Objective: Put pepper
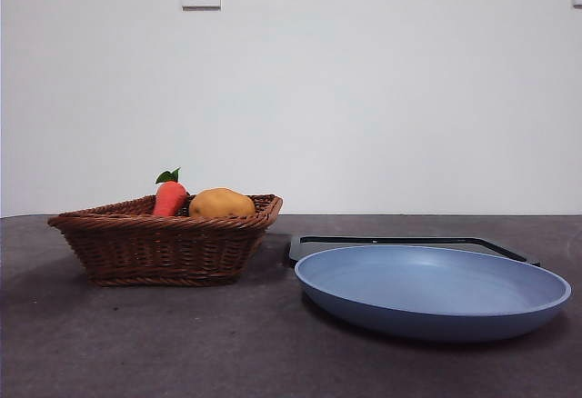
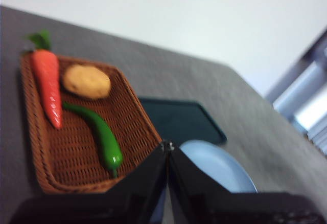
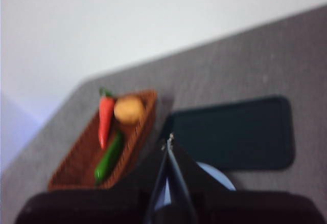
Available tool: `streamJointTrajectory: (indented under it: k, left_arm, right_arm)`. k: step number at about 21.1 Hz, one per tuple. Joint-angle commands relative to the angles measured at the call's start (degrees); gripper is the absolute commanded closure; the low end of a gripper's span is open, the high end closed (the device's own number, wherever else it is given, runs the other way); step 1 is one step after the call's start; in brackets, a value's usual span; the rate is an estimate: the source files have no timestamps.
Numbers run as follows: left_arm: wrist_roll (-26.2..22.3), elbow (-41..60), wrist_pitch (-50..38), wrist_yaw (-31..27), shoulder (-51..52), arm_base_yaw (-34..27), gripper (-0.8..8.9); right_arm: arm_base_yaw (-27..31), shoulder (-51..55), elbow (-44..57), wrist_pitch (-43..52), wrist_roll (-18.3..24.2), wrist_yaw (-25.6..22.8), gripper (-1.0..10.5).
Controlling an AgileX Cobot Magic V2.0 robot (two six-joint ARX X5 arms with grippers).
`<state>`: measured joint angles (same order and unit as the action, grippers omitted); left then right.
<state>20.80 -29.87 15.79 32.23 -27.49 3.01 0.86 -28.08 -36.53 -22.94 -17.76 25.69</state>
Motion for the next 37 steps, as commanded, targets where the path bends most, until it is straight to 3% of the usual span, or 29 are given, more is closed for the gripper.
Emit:
streamJointTrajectory:
  k: [1, 7, 12, 19, 22, 24, 31, 37]
  left_arm:
    - [-7.1, -5.1, 4.1, 2.8, -4.2, -0.1, 8.07]
    - [-16.1, -16.0, 17.6, 4.5, -12.0, 0.4, 8.07]
    - [-22.8, -23.6, 29.4, 3.8, -16.0, 1.5, 8.07]
    - [-22.9, -24.8, 32.3, 3.9, -16.6, 1.9, 7.65]
    - [-22.3, -24.8, 32.3, 3.8, -16.6, 1.9, 4.38]
    - [-22.3, -24.8, 32.3, 3.9, -16.6, 1.9, 4.24]
    - [-22.3, -24.8, 32.3, 4.0, -16.6, 1.9, 4.24]
    - [-22.3, -24.8, 32.3, 4.0, -16.6, 1.9, 4.24]
  right_arm:
    - [-0.4, -4.2, -6.8, -7.5, 9.2, 1.6, 9.4]
    - [-2.6, -13.3, -19.7, -25.4, 20.6, 1.4, 9.4]
    - [-4.5, -18.7, -26.4, -37.1, 26.2, 1.0, 9.4]
    - [-4.8, -19.9, -26.7, -38.9, 26.6, 1.0, 9.1]
    - [-4.8, -20.0, -26.7, -38.9, 24.6, 1.0, 6.8]
    - [-4.8, -20.3, -26.7, -39.0, 23.3, 1.0, 6.2]
    - [-4.8, -25.1, -26.7, -39.0, 22.7, 0.9, 6.2]
    - [-5.6, -38.4, -26.7, -36.1, 22.7, -2.0, 6.2]
